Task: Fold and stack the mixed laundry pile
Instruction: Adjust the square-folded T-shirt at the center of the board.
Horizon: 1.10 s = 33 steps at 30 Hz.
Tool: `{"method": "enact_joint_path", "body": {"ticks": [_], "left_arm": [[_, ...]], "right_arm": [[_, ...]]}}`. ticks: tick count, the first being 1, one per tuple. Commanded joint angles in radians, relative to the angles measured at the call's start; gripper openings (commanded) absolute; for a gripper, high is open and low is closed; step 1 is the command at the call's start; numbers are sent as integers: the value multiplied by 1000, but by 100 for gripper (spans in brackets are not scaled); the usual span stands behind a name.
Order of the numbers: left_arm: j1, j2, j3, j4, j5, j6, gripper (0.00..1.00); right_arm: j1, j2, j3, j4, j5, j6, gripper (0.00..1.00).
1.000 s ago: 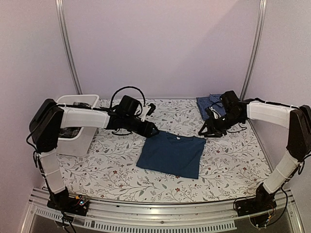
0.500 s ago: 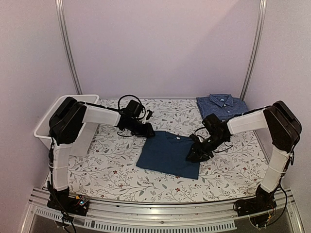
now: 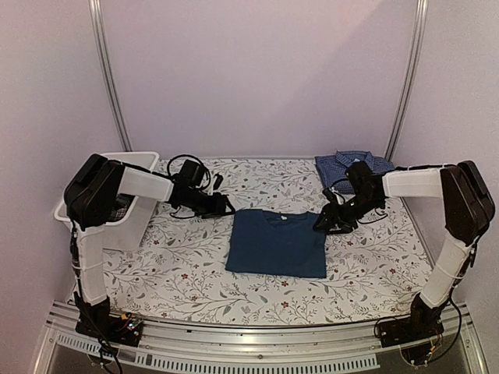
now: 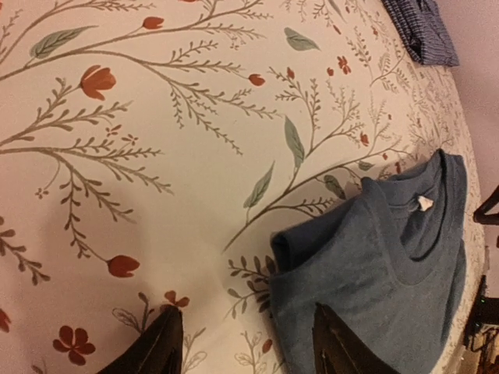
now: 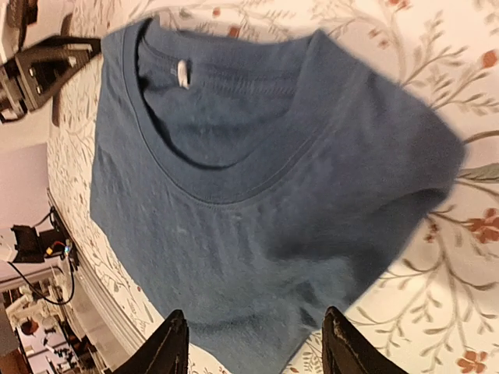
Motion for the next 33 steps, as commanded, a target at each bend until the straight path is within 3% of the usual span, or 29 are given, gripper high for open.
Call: {"method": "enact_joint_path", "body": {"ticks": [1, 10, 18, 25, 27, 29, 32, 33], "left_arm": [[-2, -1, -4, 119, 167, -6, 57], [-3, 67, 25, 153, 207, -43, 51], [-3, 80, 28, 170, 227, -52, 38], [0, 116, 68, 178, 228, -67, 36], [0, 125, 82, 179, 234, -67, 30], [1, 122, 88, 183, 237, -63, 17], [7, 89, 74, 189, 224, -59, 0], [11, 72, 62, 200, 227, -57, 0]], "right_arm": [[-91, -65, 25, 4, 20, -4, 57], [-137, 136, 117, 58, 4, -4, 56], [-137, 219, 164, 102, -75, -7, 45], [-136, 279, 236, 83, -82, -25, 37], [-137, 296, 254, 74, -85, -31, 28], [-137, 306, 269, 68, -95, -40, 19], [-136, 294, 290, 64, -112, -46, 12], [-137, 280, 293, 66, -112, -52, 10]]}}
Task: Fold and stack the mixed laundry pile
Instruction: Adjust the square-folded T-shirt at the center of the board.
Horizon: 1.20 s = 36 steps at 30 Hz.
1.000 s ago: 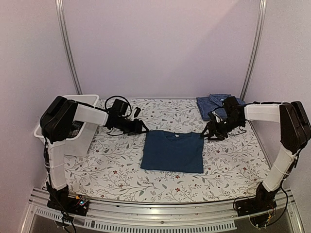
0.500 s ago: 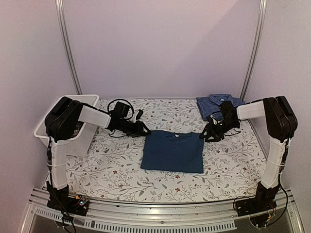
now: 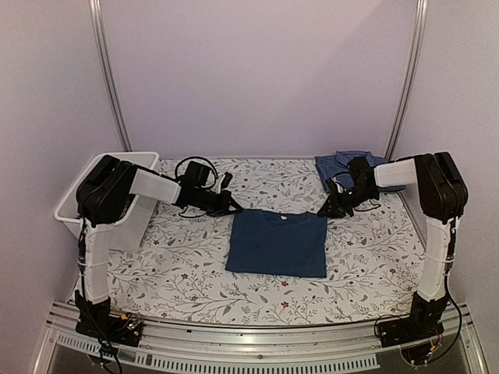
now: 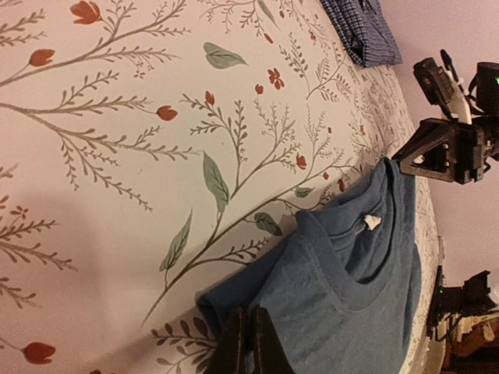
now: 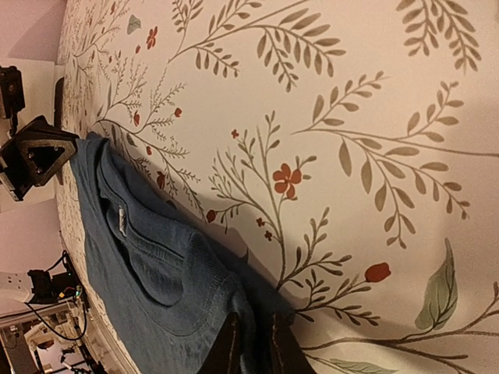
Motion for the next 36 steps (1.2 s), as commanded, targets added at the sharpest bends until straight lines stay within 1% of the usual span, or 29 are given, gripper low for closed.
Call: {"method": "enact_joint_path", "body": {"ticks": [1, 4, 8, 12, 16, 18, 21, 23, 24, 25, 28, 29, 30, 31, 33, 36], "left_arm": [[13, -59, -23, 53, 5, 12, 0], [27, -122, -93, 119, -28, 3, 0], [54, -152, -159, 176, -57, -20, 0], [66, -131, -164, 203, -60, -26, 0], [70, -80, -119, 167, -91, -22, 0], [72, -56, -100, 145, -107, -18, 0], [72, -21, -65, 111, -121, -11, 0], [73, -2, -48, 99, -130, -10, 1], [73, 2, -39, 91, -136, -11, 6], [75, 1, -33, 83, -140, -11, 14], [77, -60, -43, 66, -192, 17, 46], [77, -97, -58, 68, -223, 38, 55], [76, -141, -72, 73, -236, 64, 60], [72, -184, -88, 73, -241, 98, 63], [53, -265, -111, 59, -251, 176, 66], [-12, -354, -139, 33, -241, 301, 67]], "right_arm": [[2, -23, 46, -3, -33, -27, 8], [2, -56, 57, 0, -20, -60, 1], [2, -51, 73, 11, -23, -89, 0], [2, -21, 86, 46, -43, -81, 0], [2, 31, 114, 62, -25, -74, 0], [2, 69, 135, 64, -23, -75, 1], [2, 115, 158, 91, -32, -63, 5], [2, 132, 180, 99, -29, -48, 15], [2, 137, 195, 96, -24, -43, 19], [2, 144, 214, 83, -13, -40, 24], [2, 126, 262, 29, 32, -44, 44], [0, 110, 264, 11, 53, -51, 50], [-1, 76, 256, -6, 63, -54, 54], [-3, 52, 239, -17, 68, -57, 58], [-11, -36, 178, -24, 77, -48, 63], [-21, -141, 66, -32, 73, -26, 66]]}}
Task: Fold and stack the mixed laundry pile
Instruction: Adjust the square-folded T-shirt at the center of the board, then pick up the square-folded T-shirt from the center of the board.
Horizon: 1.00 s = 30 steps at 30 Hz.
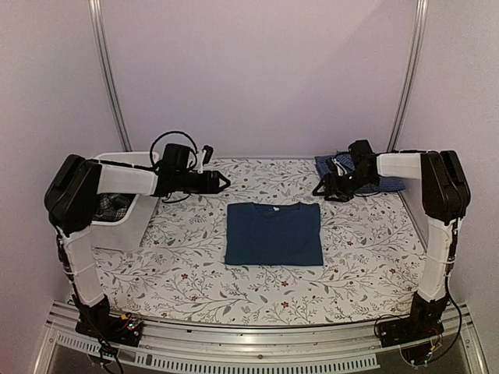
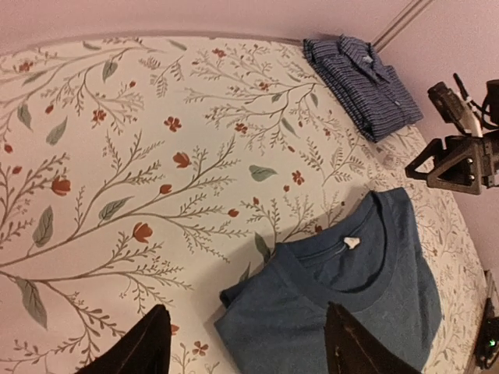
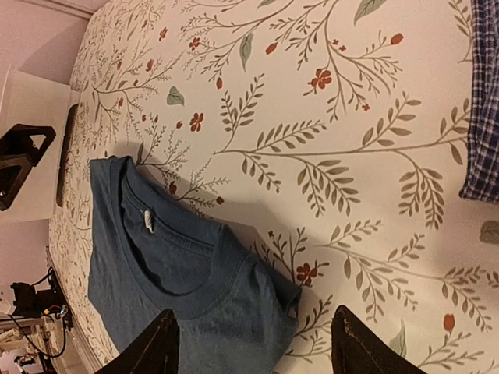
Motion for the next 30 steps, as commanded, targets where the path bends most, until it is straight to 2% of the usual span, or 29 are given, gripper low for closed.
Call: {"method": "enact_joint_path", "body": {"ticks": [1, 7, 11, 15, 20, 27, 30], "left_arm": [[-99, -161, -24, -30, -19, 232, 67], [-364, -142, 15, -89, -33, 479, 64], [-504, -40, 103, -135, -47, 579, 60], [-610, 73, 190, -222, -70, 666, 51], [-669, 174, 248, -234, -111, 716, 44], [-676, 294, 324, -219, -141, 731, 39], [-676, 332, 345, -225, -159, 732, 33]], "right_arm": [[-20, -212, -133, -47, 9, 30, 67], [-26, -392, -372, -4, -50, 155, 66], [-32, -486, -504, 12, -65, 219, 67], [-35, -532, -635, 83, -124, 292, 67], [-37, -586, -746, 172, -166, 375, 67], [-36, -626, -844, 240, -178, 469, 67], [-37, -637, -874, 258, -183, 497, 67]]}}
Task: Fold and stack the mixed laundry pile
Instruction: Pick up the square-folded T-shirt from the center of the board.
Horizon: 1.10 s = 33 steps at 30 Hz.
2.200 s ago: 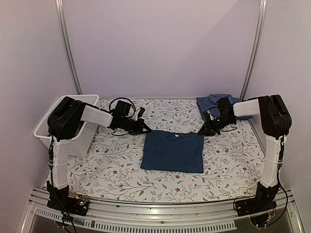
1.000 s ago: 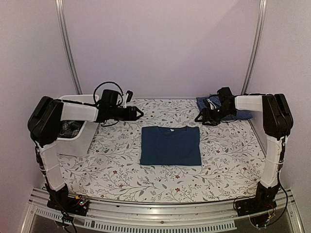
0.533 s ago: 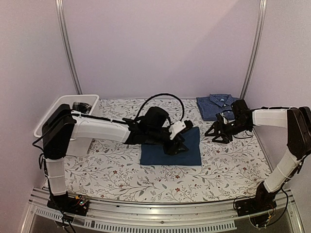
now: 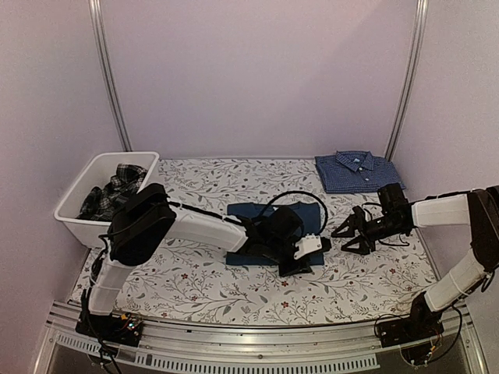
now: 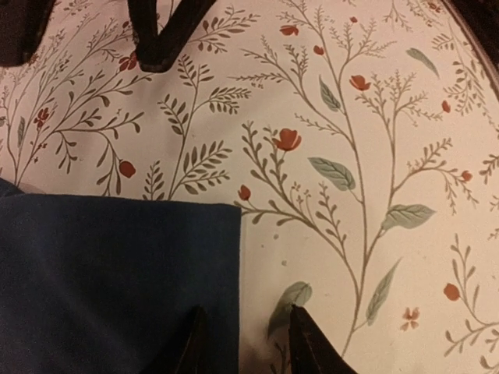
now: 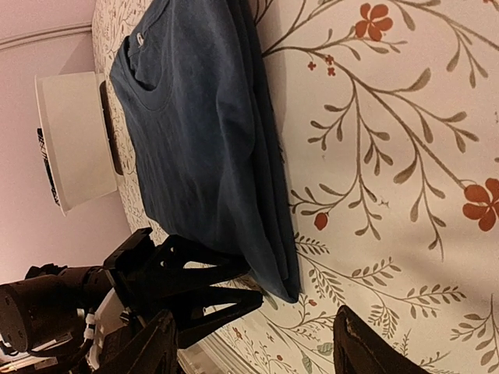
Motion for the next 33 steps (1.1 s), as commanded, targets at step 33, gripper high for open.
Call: {"method": "enact_joint_path", "body": {"ticks": [33], "left_arm": [[85, -99, 54, 160, 148, -218, 0]], "right_arm": [[152, 214, -98, 786, -17, 651, 68]]}}
